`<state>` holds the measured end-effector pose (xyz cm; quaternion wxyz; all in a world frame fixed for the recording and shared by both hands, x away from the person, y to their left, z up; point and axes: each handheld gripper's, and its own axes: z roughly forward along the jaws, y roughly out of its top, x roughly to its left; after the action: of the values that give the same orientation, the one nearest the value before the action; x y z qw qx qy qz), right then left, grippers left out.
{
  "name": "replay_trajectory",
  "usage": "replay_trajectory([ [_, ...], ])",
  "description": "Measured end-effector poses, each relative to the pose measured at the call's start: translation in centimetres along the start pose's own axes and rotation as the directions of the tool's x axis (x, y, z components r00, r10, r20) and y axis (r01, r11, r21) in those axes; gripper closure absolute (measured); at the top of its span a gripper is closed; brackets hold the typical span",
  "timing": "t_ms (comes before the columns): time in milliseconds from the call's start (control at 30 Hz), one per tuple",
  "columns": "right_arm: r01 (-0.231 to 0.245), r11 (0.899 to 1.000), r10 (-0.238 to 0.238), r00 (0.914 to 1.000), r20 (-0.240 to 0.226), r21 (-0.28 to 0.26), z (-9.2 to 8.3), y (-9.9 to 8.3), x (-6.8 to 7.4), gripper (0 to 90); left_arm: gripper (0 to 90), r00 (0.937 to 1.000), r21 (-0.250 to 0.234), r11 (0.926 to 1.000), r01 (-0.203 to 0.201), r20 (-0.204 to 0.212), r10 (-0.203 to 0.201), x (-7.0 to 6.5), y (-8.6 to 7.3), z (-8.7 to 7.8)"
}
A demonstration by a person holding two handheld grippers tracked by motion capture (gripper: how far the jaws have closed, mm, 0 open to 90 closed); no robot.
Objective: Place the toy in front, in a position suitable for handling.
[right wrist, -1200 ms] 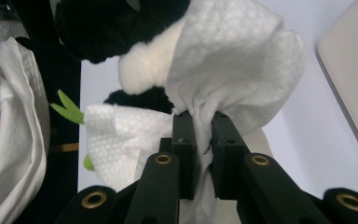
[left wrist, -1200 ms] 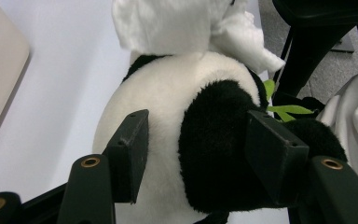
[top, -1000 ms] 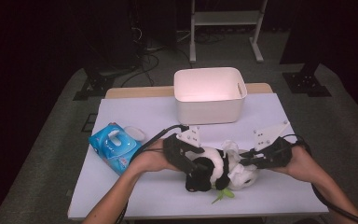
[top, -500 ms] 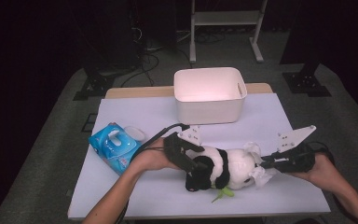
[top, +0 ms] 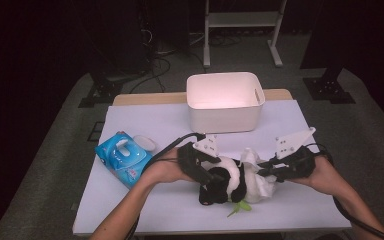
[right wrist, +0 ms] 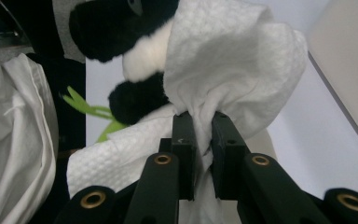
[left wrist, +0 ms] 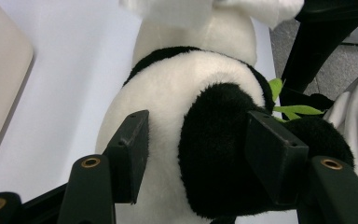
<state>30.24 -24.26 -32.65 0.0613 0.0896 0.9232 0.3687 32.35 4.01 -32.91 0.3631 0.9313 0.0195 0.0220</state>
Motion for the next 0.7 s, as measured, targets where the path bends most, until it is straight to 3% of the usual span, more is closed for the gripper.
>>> replay_trajectory([
  [200,0.033,0.998,-0.032,0.9994,-0.014,0.045,1.7,1.2,0.0,81.0,40.6,1.0000,-0.005,1.0000,0.004,-0.006,-0.004,-0.2,-0.1,-0.1],
  [467,-0.006,1.000,0.006,0.9997,-0.023,0.022,1.0,0.2,-0.1,81.1,39.9,1.0000,-0.022,0.9998,-0.003,-0.006,0.003,-0.4,0.0,-1.3],
  [700,-0.005,1.000,0.006,0.9999,-0.015,0.027,0.6,-0.2,0.1,81.0,38.4,0.9999,-0.002,1.0000,0.001,-0.013,-0.001,-0.5,-0.3,-2.1],
])
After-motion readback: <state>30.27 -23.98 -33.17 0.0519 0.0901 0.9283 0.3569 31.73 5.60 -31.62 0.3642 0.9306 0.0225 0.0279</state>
